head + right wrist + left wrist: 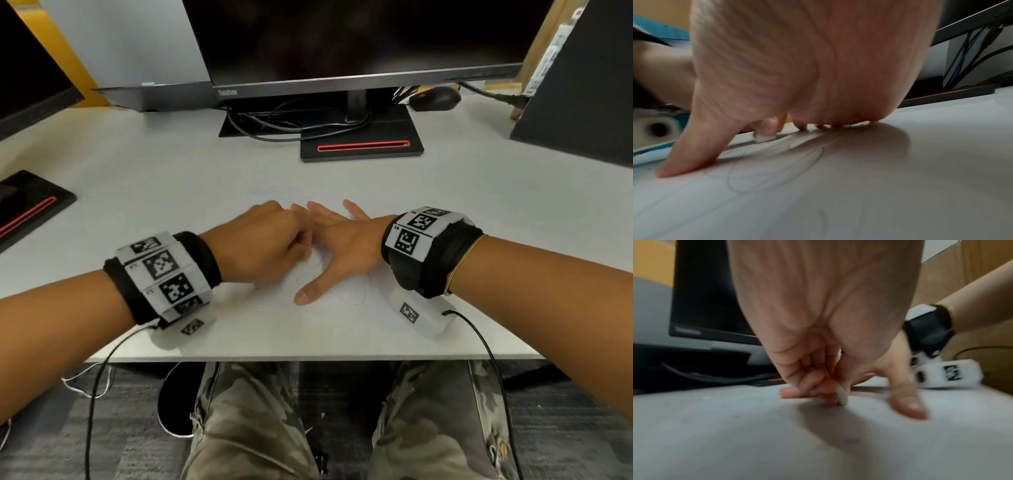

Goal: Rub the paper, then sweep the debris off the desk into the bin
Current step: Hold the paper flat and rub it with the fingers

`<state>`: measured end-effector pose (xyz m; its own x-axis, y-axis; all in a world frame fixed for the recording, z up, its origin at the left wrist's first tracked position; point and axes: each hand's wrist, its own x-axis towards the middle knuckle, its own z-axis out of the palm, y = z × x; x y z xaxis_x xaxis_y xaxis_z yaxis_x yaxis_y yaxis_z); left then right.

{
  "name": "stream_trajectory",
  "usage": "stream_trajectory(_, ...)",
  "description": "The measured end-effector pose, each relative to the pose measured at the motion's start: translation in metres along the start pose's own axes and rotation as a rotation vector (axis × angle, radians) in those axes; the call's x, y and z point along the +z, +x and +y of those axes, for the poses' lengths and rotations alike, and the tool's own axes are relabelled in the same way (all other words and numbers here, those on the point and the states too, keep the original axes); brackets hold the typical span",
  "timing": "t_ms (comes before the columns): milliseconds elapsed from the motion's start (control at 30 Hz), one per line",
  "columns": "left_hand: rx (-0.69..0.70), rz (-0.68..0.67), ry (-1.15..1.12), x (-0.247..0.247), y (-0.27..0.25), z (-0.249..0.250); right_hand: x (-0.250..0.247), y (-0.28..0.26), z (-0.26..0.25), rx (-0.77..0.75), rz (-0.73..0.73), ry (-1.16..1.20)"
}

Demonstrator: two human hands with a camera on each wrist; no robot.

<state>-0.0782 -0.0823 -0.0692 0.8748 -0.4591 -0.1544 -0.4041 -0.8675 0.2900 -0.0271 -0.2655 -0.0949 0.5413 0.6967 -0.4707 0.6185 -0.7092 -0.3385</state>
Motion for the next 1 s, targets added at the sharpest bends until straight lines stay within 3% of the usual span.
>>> stream_trajectory(67,0.064,-0.044,0.0,0.006,-0.004,0.008,0.0,0.0,0.0,0.006,-0.003,0.006)
stream_trajectory(200,-0.03,0.009,-0.032,-0.007,0.001,-0.007,-0.001,-0.001,-0.003,0.005,0.0,0.0)
stream_trajectory(333,0.043,-0.042,-0.012,0.003,-0.008,0.001,-0.001,-0.003,-0.004,0.021,-0.001,0.006)
stream_trajectory(467,-0.082,-0.006,0.045,-0.018,-0.006,-0.02,-0.001,-0.004,-0.006,0.029,-0.005,-0.016)
stream_trajectory(600,0.025,-0.043,-0.042,-0.004,-0.014,0.002,0.001,-0.002,-0.004,0.023,-0.002,0.008)
stream_trajectory(767,-0.105,0.004,0.079,-0.013,-0.013,-0.022,0.001,-0.002,-0.006,0.037,-0.014,-0.023)
stream_trajectory(867,-0.004,-0.065,-0.022,-0.004,-0.019,-0.003,0.001,-0.001,-0.005,0.032,-0.011,-0.015)
stream_trajectory(1000,-0.142,-0.001,0.083,-0.017,-0.016,-0.025,0.003,0.0,-0.004,0.038,-0.013,-0.014)
